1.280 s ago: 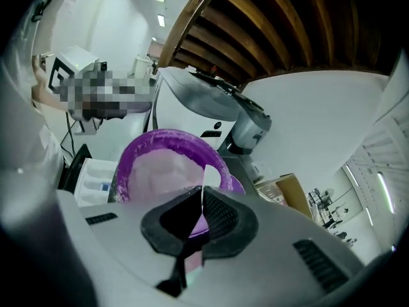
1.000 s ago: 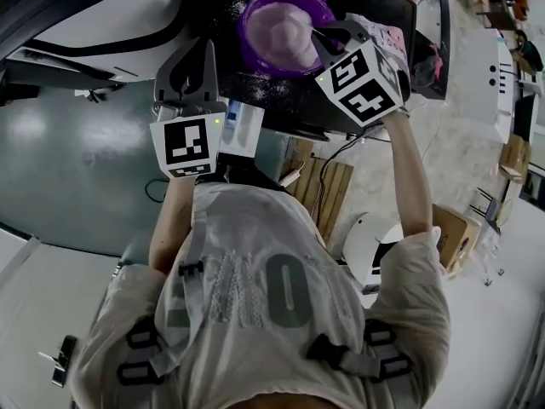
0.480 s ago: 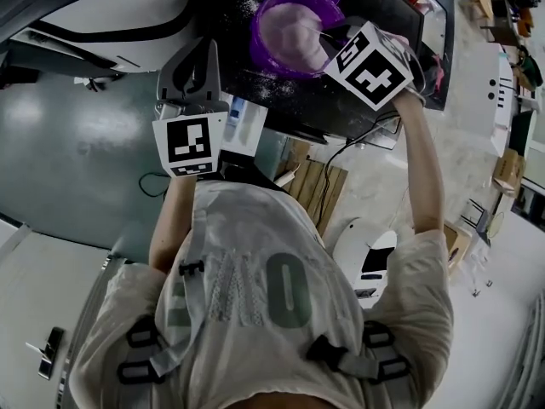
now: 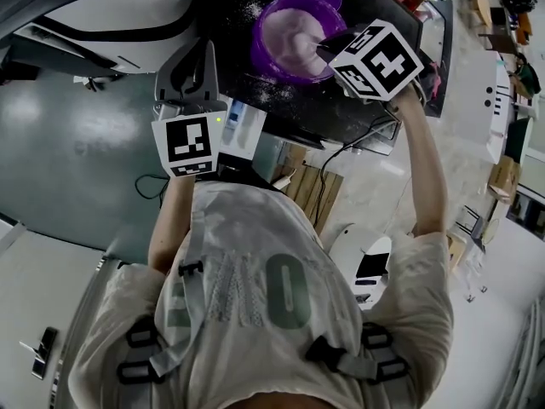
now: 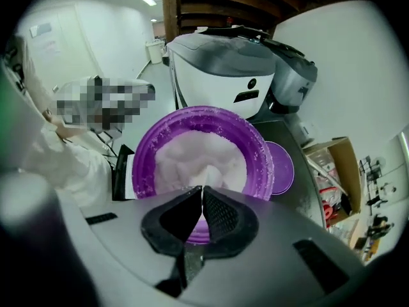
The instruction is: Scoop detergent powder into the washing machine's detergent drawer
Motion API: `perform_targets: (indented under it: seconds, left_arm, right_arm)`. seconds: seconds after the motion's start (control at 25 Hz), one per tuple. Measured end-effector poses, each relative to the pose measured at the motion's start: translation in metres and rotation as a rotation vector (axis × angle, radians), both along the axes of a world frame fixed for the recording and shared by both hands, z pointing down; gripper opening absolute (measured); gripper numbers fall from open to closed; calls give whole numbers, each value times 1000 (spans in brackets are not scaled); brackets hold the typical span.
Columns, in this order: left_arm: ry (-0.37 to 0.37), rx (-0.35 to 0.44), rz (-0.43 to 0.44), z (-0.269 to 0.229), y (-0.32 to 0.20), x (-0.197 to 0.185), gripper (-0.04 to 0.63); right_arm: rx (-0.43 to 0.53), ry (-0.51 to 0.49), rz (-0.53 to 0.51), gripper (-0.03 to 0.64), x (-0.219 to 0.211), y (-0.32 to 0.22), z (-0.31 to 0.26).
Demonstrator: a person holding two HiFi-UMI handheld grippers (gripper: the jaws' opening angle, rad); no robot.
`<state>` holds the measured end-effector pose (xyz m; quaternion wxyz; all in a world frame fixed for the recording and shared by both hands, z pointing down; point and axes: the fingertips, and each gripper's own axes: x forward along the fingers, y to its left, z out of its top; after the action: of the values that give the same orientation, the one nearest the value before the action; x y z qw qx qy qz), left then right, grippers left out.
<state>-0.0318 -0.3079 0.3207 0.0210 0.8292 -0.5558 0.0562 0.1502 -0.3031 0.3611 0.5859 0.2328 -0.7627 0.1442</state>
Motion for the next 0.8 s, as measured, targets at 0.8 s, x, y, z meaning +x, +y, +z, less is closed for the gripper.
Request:
perform_targets:
  seconds: [0.8]
  left_arm:
    - [5,24,-6,-7,-1,-10,21]
  right_arm:
    - [-291,-545,556,11,-7,-4,-20]
